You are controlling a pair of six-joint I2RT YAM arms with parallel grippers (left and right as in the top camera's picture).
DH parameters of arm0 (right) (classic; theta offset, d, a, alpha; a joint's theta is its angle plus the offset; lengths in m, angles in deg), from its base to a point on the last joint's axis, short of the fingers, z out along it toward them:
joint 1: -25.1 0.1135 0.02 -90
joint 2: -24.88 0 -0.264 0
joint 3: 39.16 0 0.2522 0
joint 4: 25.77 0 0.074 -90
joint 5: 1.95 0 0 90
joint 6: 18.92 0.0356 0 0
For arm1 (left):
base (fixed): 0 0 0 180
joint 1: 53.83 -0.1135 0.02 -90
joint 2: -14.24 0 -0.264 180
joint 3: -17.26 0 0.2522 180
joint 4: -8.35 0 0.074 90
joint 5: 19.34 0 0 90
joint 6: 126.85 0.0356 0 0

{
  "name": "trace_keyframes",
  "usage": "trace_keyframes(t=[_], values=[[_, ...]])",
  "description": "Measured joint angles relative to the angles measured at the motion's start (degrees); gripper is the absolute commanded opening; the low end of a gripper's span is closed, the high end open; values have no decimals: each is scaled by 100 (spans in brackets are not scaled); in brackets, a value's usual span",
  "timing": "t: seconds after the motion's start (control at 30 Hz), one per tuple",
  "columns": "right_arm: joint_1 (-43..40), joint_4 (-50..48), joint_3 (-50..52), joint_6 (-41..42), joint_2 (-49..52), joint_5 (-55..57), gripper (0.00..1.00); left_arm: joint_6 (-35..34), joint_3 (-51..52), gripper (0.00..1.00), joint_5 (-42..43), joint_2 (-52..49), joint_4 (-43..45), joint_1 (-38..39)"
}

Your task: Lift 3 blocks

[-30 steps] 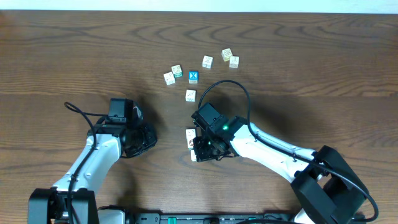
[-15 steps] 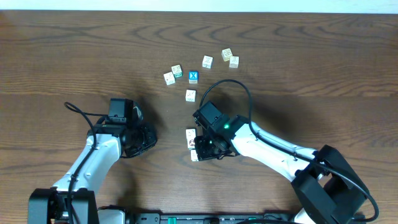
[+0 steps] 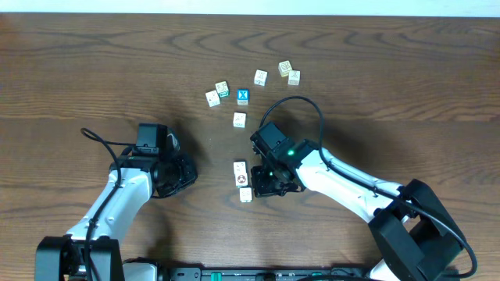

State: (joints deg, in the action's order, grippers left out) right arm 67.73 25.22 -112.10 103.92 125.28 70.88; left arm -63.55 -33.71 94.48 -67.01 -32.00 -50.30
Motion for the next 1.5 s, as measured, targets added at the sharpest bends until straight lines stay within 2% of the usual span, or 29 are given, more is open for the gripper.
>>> trace_keyframes(t=[0.6, 0.87, 1.2, 1.5], values=[[85, -103, 0, 26, 297, 13, 1, 0, 0, 7, 0, -2, -2, 0], [85, -525, 7, 48, 551, -343, 1, 0, 0, 7, -2, 0, -2, 0], [85, -538, 7, 50, 551, -498, 1, 17, 0, 7, -2, 0, -2, 0], [107, 223, 9, 66, 549, -363, 1, 17, 0, 7, 0, 0, -2, 0]])
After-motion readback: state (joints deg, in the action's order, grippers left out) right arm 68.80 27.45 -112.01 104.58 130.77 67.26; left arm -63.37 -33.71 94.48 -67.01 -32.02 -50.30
